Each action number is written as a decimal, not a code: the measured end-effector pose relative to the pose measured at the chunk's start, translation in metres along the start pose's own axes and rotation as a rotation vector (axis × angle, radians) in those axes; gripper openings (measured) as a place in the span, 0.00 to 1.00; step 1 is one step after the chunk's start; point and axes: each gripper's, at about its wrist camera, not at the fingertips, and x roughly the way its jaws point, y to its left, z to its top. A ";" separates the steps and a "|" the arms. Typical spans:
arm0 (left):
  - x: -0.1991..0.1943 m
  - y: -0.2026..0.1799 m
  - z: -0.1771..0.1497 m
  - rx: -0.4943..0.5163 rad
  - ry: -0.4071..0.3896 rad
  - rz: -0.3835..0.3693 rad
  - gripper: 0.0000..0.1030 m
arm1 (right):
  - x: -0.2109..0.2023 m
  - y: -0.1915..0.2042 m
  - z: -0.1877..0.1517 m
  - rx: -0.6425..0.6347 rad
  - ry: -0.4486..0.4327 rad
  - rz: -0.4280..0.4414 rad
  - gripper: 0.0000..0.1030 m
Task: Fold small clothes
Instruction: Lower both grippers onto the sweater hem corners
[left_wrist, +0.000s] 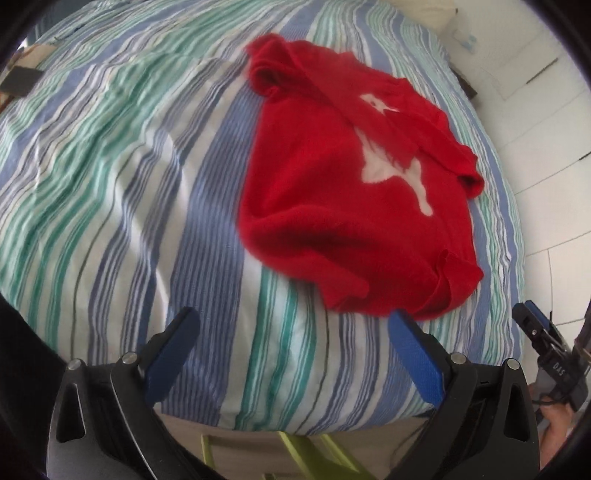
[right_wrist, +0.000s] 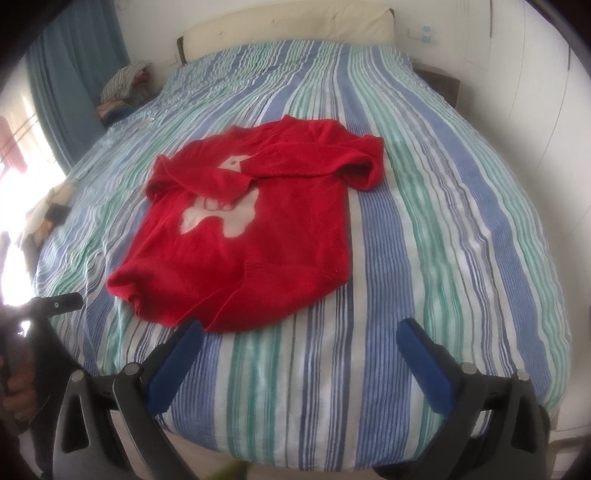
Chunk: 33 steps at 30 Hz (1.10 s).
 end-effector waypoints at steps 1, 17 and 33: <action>0.009 -0.003 0.002 -0.003 0.010 0.009 0.98 | 0.014 -0.002 0.008 -0.002 0.025 -0.002 1.00; -0.009 0.030 -0.013 0.041 0.072 -0.090 0.03 | 0.066 -0.009 -0.013 0.005 0.130 0.075 0.10; 0.032 0.021 -0.033 0.056 0.091 -0.090 0.10 | 0.078 -0.077 -0.057 0.300 0.150 0.369 0.65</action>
